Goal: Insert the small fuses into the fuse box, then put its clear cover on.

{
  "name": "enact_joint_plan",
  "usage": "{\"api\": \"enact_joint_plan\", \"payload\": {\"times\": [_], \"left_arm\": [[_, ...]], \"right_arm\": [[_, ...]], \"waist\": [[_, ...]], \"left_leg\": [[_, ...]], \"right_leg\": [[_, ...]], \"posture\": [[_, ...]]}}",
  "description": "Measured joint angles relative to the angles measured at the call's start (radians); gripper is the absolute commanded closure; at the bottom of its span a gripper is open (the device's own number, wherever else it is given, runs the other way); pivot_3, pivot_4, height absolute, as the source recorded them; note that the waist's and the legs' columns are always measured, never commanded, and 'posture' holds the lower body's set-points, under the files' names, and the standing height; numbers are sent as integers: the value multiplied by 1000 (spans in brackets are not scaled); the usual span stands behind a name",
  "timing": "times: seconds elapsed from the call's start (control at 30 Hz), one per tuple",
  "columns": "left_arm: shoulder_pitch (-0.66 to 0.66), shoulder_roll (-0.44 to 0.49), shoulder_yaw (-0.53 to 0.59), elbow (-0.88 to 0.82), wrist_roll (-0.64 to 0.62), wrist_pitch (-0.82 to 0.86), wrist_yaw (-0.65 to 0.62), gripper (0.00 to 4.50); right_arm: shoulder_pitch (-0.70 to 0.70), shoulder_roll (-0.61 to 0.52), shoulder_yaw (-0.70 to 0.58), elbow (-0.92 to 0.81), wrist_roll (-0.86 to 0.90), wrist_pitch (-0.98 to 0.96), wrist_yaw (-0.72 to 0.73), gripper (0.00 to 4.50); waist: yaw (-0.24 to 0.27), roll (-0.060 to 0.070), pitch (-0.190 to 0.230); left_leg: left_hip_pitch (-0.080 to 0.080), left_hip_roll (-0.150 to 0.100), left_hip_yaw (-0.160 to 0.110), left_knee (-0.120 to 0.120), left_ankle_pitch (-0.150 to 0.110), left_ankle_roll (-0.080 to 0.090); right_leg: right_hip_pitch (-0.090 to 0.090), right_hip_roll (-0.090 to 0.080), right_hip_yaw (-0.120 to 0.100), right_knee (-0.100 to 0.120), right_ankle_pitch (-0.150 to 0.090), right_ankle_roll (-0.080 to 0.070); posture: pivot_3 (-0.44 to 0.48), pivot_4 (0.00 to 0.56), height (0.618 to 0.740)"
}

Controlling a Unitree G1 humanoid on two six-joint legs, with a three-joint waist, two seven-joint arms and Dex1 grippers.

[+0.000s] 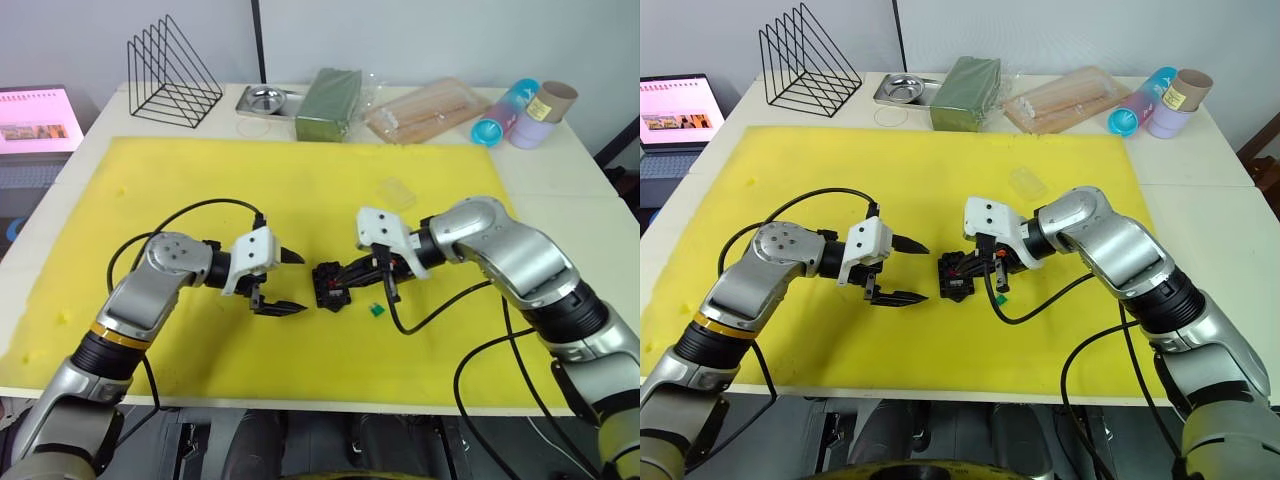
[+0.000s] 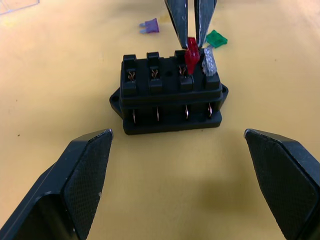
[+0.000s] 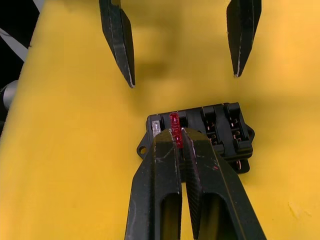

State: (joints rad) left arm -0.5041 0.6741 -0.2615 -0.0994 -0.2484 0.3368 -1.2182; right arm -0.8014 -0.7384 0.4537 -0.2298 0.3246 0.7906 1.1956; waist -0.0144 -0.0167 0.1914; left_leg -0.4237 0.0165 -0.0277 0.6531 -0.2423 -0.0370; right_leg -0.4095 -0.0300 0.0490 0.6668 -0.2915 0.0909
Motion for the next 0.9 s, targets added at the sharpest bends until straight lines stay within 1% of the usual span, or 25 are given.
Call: {"api": "enact_joint_plan", "payload": {"times": [0.4, 0.57, 0.9], "left_arm": [[0, -1, 0, 0, 5, -3, 1, 32], [0, -7, 0, 0, 10, -9, 1, 32], [0, -19, 0, 0, 20, -14, 6, 32]], "right_arm": [[-11, 14, 10, 36, -46, -28, 31, 4500], [-21, 14, 14, 39, -49, -12, 48, 4500], [-58, 35, 60, 99, -108, -42, 68, 4500]], "waist": [[0, 0, 0], [0, 0, 0], [0, 0, 0]], "left_leg": [[0, 0, 0, 1, 0, 0], [0, 0, 0, 1, 0, 0], [0, 0, 0, 3, 0, 0]], "right_leg": [[0, 0, 0, 0, 0, 0], [0, 0, 0, 1, 0, 0], [1, 0, 0, 2, 0, 0]], "posture": [[0, 150, 740], [0, 150, 740], [0, 150, 740]]}}
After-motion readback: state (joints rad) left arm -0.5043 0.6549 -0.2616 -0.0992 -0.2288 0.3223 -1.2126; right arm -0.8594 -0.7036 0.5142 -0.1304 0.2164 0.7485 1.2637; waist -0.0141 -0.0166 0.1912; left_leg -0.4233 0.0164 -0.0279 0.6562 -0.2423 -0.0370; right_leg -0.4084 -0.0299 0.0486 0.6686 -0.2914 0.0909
